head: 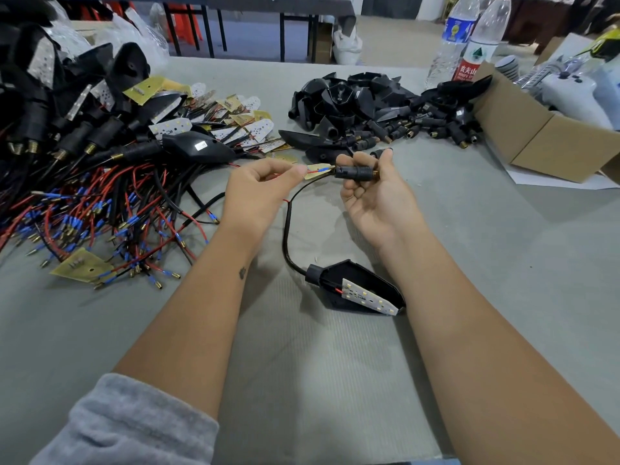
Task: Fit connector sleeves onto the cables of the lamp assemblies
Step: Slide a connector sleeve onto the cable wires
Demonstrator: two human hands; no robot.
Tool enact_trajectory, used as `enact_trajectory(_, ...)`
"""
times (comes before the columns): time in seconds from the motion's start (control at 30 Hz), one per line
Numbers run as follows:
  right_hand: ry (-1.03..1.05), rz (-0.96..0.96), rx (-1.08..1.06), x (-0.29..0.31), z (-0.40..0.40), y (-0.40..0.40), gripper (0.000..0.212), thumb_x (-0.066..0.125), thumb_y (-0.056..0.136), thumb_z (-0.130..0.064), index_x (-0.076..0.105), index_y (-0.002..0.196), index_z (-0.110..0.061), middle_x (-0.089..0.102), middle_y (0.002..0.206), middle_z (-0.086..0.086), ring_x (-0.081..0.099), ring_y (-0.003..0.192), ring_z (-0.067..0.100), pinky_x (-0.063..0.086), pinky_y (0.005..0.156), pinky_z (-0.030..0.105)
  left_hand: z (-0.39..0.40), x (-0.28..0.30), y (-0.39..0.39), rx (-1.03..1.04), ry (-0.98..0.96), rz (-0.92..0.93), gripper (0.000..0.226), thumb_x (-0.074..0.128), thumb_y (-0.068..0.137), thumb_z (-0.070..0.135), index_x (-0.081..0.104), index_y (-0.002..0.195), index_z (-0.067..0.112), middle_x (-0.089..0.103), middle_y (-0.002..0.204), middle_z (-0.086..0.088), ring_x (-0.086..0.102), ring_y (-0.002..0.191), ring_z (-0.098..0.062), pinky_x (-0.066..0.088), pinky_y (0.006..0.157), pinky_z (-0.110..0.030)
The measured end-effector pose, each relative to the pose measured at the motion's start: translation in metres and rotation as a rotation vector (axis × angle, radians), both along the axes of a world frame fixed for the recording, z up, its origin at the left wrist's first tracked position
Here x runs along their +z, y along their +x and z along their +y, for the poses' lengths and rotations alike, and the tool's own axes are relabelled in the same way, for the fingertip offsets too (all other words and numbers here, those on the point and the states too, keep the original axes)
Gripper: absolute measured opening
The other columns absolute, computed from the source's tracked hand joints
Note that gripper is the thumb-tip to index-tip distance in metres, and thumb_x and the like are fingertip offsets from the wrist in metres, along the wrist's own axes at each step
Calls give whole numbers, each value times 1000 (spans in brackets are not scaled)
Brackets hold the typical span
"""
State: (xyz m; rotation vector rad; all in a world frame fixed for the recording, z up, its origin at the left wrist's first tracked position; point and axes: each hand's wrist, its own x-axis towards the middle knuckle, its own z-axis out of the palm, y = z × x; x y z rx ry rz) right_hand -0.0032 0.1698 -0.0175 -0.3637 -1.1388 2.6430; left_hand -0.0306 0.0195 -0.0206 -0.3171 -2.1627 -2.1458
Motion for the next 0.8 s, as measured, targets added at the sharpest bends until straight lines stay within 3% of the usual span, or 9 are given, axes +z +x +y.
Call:
enact_trajectory(0.2, 7, 2, 8, 0, -2, 0, 50, 25, 107, -39, 58, 84, -8, 73, 72, 9, 52, 46, 11, 47, 49, 17, 1, 0, 3, -78, -10, 38, 10, 77, 82, 13, 72, 76, 20, 67, 63, 17, 56, 60, 8, 43, 64, -7)
enact_trajectory(0.33, -5, 8, 14, 1, -2, 1, 49, 26, 106, -39, 57, 85, -8, 73, 71, 10, 57, 48, 11, 47, 49, 17, 1, 0, 4, -63, -37, 42, 11, 76, 83, 14, 71, 75, 21, 62, 55, 20, 51, 53, 8, 40, 58, -5)
enact_trajectory(0.53, 43, 0, 13, 2, -2, 2, 48, 28, 107, -36, 57, 82, -7, 72, 69, 9, 58, 48, 10, 47, 50, 16, -1, -1, 2, -52, -75, 26, 12, 76, 82, 18, 72, 73, 23, 56, 50, 18, 45, 48, 4, 37, 52, -6)
enact_trajectory(0.67, 92, -26, 3, 2, -2, 2, 48, 28, 107, -36, 57, 81, -8, 72, 68, 9, 54, 47, 9, 44, 48, 16, -2, -1, 1, -76, -85, 32, 16, 76, 83, 23, 73, 68, 25, 57, 65, 3, 45, 58, -4, 37, 55, -9)
enact_trajectory(0.8, 94, -27, 5, 2, -2, 2, 48, 28, 107, -36, 56, 81, -8, 72, 68, 9, 52, 47, 9, 44, 48, 16, -2, -2, 1, -117, -102, 5, 16, 75, 83, 26, 74, 67, 25, 51, 56, 10, 40, 48, -1, 36, 49, -9)
